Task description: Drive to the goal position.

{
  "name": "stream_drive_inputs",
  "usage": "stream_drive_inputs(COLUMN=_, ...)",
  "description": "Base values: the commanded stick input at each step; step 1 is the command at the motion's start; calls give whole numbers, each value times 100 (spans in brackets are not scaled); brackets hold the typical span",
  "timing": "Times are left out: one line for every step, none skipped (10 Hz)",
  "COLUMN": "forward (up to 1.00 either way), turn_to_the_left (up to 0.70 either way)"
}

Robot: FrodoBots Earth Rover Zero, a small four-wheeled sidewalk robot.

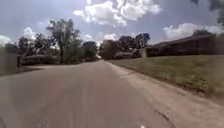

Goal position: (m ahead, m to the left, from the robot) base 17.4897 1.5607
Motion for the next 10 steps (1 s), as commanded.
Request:
stream_drive_inputs(forward=70, turn_to_the_left=0)
stream_drive_inputs(forward=70, turn_to_the_left=0)
stream_drive_inputs(forward=70, turn_to_the_left=0)
stream_drive_inputs(forward=70, turn_to_the_left=0)
stream_drive_inputs(forward=70, turn_to_the_left=0)
stream_drive_inputs(forward=70, turn_to_the_left=0)
stream_drive_inputs(forward=70, turn_to_the_left=0)
stream_drive_inputs(forward=70, turn_to_the_left=0)
stream_drive_inputs(forward=70, turn_to_the_left=0)
stream_drive_inputs(forward=70, turn_to_the_left=0)
